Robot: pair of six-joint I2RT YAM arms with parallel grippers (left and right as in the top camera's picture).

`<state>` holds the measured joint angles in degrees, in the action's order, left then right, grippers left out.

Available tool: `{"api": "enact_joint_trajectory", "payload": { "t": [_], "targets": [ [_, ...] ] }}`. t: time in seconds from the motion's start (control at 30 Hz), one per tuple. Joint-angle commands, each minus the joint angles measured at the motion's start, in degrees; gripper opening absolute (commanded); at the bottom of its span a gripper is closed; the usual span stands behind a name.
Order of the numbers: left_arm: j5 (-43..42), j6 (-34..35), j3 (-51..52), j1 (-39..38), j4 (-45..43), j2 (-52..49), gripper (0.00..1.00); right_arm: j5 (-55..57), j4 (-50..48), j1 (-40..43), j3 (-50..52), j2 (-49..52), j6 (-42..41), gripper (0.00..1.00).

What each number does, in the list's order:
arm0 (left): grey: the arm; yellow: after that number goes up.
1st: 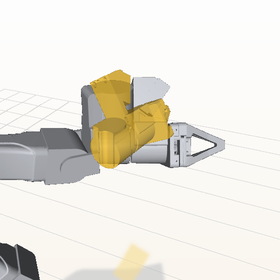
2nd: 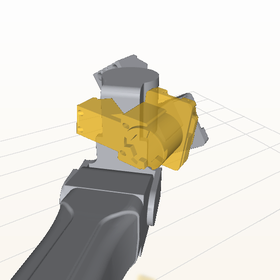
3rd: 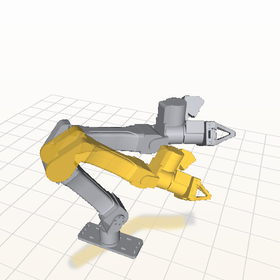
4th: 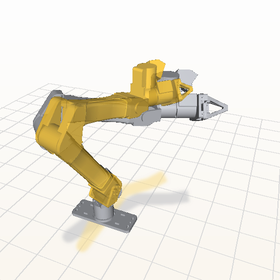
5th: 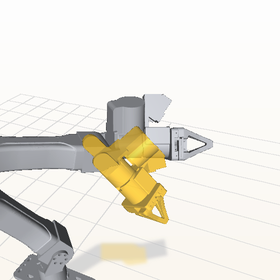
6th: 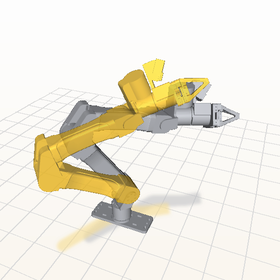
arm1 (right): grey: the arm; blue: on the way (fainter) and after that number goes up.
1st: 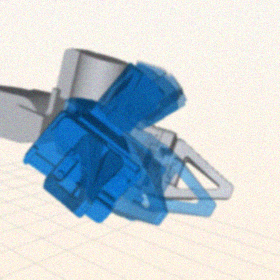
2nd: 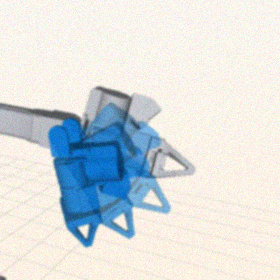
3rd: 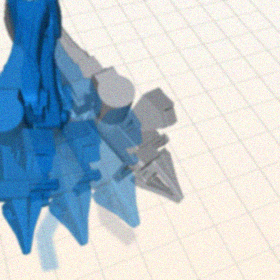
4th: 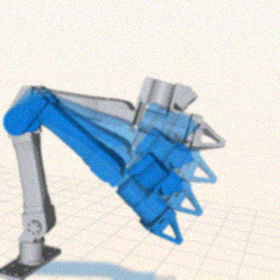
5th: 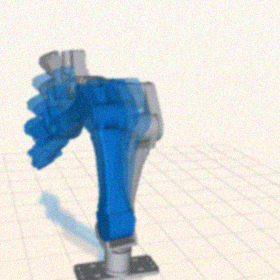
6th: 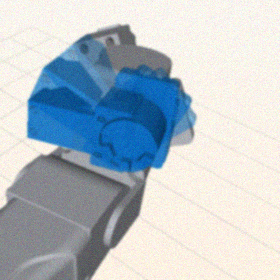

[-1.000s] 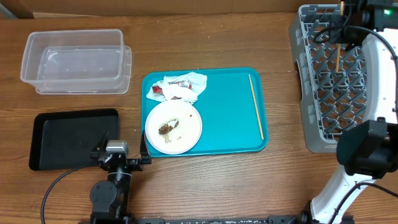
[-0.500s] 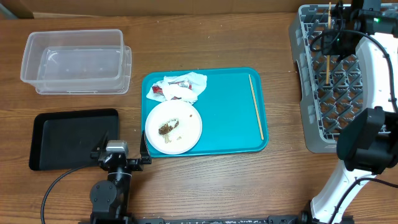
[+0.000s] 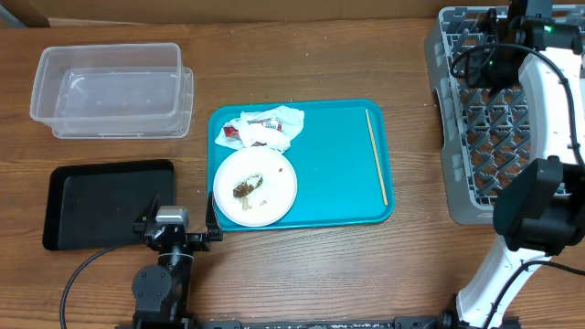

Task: Sort waste into correct bins and load items into the dishwasher
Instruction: 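Carry the chopstick with the right gripper and drop it into the rack, then return the right gripper to the tray and grasp the second chopstick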

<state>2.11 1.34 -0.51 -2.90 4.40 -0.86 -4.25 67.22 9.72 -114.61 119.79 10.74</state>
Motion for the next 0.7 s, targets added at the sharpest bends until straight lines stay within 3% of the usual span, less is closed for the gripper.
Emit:
{"api": "enact_joint_trajectory", "payload": {
  "t": [0.0, 0.17, 0.23, 0.27, 0.3, 0.33, 0.53, 0.67],
  "targets": [
    [-0.5, 0.3, 0.2, 0.3, -0.1, 0.6, 1.0, -8.2, 2.7, -2.2, -1.4, -1.8, -1.6, 0.41],
    [-0.5, 0.3, 0.2, 0.3, -0.1, 0.6, 1.0, -19.3, 10.8, -7.4, -1.2, -2.3, -1.8, 0.51],
    [-0.5, 0.3, 0.2, 0.3, -0.1, 0.6, 1.0, -18.3, 12.6, -10.8, -0.8, -2.0, -1.8, 0.63],
    [-0.5, 0.3, 0.2, 0.3, -0.1, 0.6, 1.0, -17.4, 12.8, -12.5, -0.6, -1.8, -1.8, 0.72],
    [-0.5, 0.3, 0.2, 0.3, -0.1, 0.6, 1.0, -16.0, 12.6, -14.3, -0.2, -1.6, -1.8, 0.89],
    [-0.5, 0.3, 0.2, 0.3, -0.1, 0.6, 1.0, -13.7, 12.1, -16.2, 0.2, -1.2, -2.4, 1.0],
    [-0.5, 0.3, 0.2, 0.3, -0.1, 0.6, 1.0, 1.5, 4.0, -24.4, 7.5, -0.1, -13.7, 1.0],
    [-0.5, 0.3, 0.2, 0.3, -0.1, 0.6, 1.0, 4.4, -1.3, -27.2, 14.2, -0.1, -15.5, 0.9]
  ]
}}
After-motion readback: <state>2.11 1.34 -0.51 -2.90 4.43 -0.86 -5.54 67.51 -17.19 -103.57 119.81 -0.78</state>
